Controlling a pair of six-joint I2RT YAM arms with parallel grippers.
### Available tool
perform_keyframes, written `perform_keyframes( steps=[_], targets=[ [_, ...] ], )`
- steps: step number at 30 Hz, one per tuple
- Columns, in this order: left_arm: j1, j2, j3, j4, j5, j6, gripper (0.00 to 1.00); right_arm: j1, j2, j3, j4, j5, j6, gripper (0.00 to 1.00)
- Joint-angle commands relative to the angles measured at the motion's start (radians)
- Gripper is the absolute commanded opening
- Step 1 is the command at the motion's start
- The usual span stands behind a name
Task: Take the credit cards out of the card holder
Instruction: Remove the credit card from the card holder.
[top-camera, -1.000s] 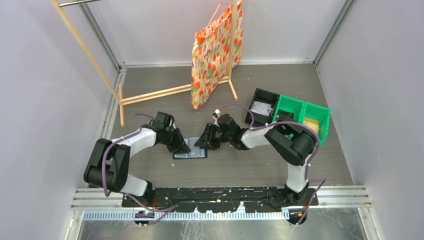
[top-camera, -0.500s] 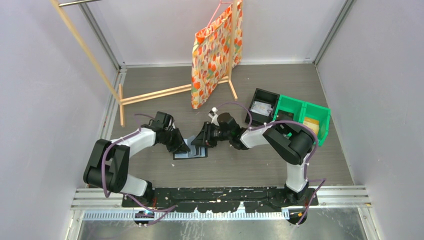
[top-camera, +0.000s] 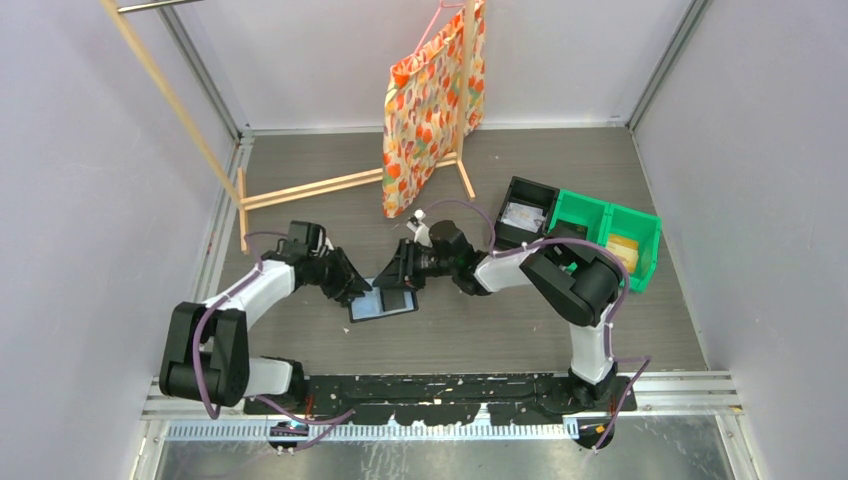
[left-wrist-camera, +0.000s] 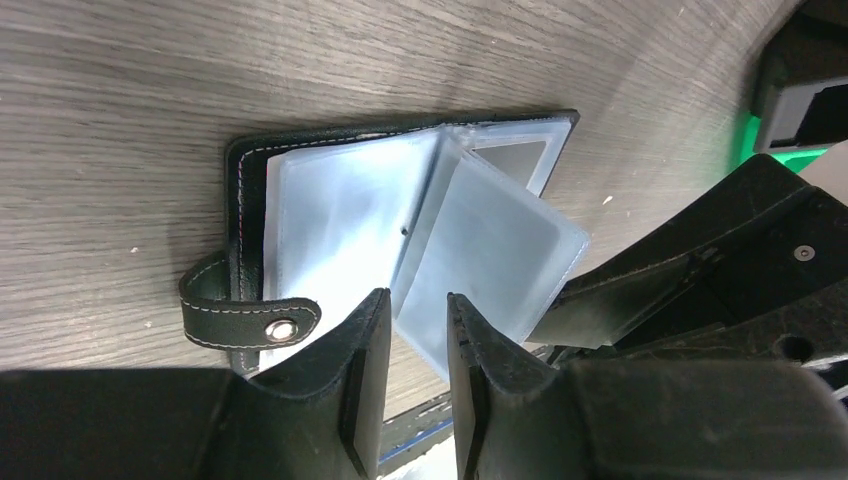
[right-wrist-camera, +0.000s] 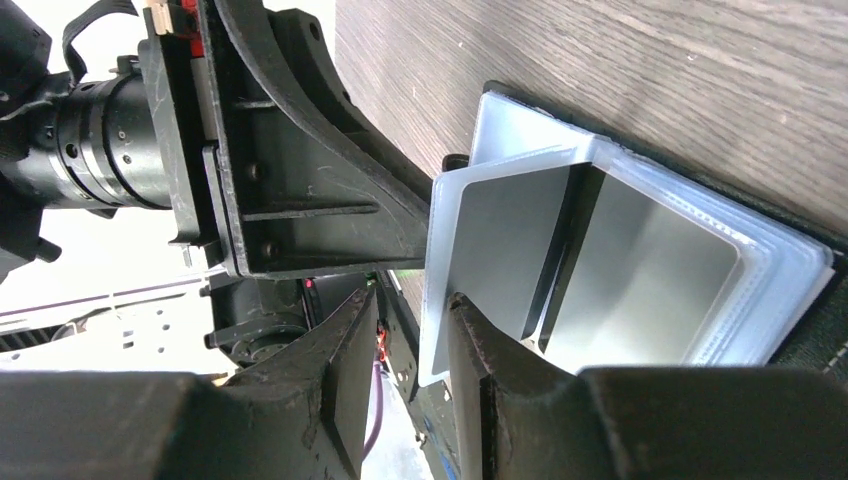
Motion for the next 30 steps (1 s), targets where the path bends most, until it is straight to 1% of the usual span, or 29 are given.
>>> perform_keyframes(
  steps=[1, 7, 10, 16, 23, 25, 27, 28, 30],
  targets=[
    [0.026, -0.028, -0.019, 0.032, 0.069, -0.039, 0.29, 0.005, 0.017, 0.041, 0.050, -0.033, 0.002, 0.37],
    [0.066, -0.071, -0.085, 0.116, 0.087, -0.105, 0.28, 0.006, 0.038, 0.073, 0.053, -0.042, 0.011, 0.38],
    [0.083, -0.102, -0.117, 0.140, 0.070, -0.141, 0.28, 0.006, 0.063, 0.105, 0.068, -0.054, 0.028, 0.38],
    [0.119, -0.173, -0.135, 0.099, 0.029, -0.145, 0.27, 0.007, 0.099, 0.145, 0.083, -0.067, 0.049, 0.38],
    [0.125, -0.144, -0.137, 0.102, 0.051, -0.125, 0.26, 0.006, 0.094, 0.111, 0.068, -0.049, 0.036, 0.38],
    [0.124, -0.144, -0.127, 0.074, 0.024, -0.116, 0.26, 0.005, 0.078, 0.092, 0.047, -0.021, 0.020, 0.38],
    [0.125, -0.155, -0.105, 0.011, -0.027, -0.095, 0.25, 0.006, 0.059, 0.077, -0.024, 0.021, -0.010, 0.37],
    [0.125, -0.167, -0.089, -0.042, -0.064, -0.084, 0.25, 0.006, 0.053, 0.071, -0.069, 0.043, -0.027, 0.37],
    [0.125, -0.203, -0.055, -0.128, -0.150, -0.064, 0.26, 0.004, 0.042, 0.047, -0.082, 0.067, -0.037, 0.37]
  ],
)
